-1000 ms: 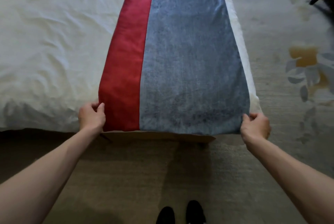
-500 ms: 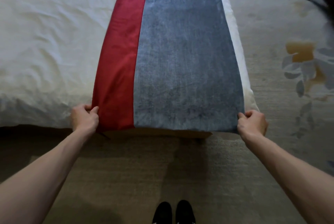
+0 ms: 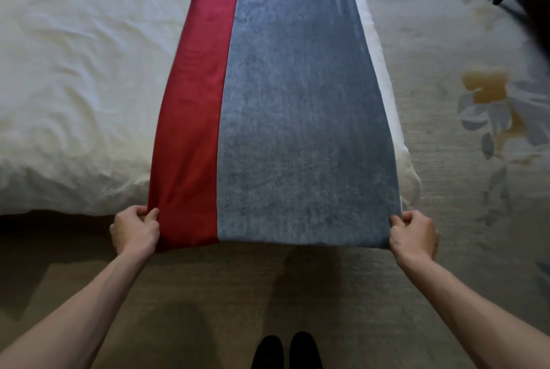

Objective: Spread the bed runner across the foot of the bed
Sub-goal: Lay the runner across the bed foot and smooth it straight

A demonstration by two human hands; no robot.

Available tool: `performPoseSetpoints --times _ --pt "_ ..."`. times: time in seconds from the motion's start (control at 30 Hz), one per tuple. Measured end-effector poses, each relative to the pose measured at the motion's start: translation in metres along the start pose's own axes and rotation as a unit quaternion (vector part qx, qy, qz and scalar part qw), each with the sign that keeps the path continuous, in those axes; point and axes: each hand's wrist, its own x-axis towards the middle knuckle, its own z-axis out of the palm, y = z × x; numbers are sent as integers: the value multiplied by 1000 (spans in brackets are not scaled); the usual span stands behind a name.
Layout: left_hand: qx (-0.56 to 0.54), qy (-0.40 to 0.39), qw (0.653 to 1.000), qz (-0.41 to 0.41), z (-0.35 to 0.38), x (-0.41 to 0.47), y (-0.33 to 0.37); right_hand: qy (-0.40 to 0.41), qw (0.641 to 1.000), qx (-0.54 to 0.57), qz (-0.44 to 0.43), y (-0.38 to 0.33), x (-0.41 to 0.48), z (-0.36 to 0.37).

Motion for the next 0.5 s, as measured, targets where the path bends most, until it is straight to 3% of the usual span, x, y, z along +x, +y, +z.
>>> performPoseSetpoints --times 0.27,0.5 --pt "0 -29 999 -28 7 -22 -28 -1 1000 -8 13 35 -23 14" --pt "-36 -56 995 -67 12 -18 -18 -43 998 14 50 23 -13 19"
